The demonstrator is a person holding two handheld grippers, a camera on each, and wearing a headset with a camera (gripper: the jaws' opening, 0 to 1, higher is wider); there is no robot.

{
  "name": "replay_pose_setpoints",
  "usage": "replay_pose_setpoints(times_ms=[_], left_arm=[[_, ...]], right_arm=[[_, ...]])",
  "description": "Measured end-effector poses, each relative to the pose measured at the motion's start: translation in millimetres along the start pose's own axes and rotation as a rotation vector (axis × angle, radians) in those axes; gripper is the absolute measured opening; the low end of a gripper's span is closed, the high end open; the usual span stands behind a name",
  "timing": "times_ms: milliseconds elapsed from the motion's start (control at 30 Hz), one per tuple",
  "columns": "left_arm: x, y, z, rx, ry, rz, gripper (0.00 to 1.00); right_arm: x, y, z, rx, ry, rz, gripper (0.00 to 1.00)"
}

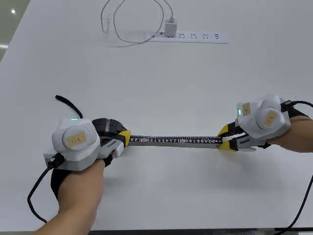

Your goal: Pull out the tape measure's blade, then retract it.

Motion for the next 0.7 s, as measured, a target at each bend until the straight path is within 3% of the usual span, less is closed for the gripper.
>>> replay_pose_setpoints(times_ms=[700], left_arm=[[-0.1,2.2,-0.3,-0.006,0.011,0.013,0.58]], right_arm=[[-0.2,0.7,0.0,0.003,0.007,0.007,0.11]])
Point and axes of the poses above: the centre of the closed fingertips' face, and the gripper's own axes: x roughly backward along the fingers, y roughly to its left, z roughly out of its underside, the point moved 10 cm from there along x, roughly backward along the fingers
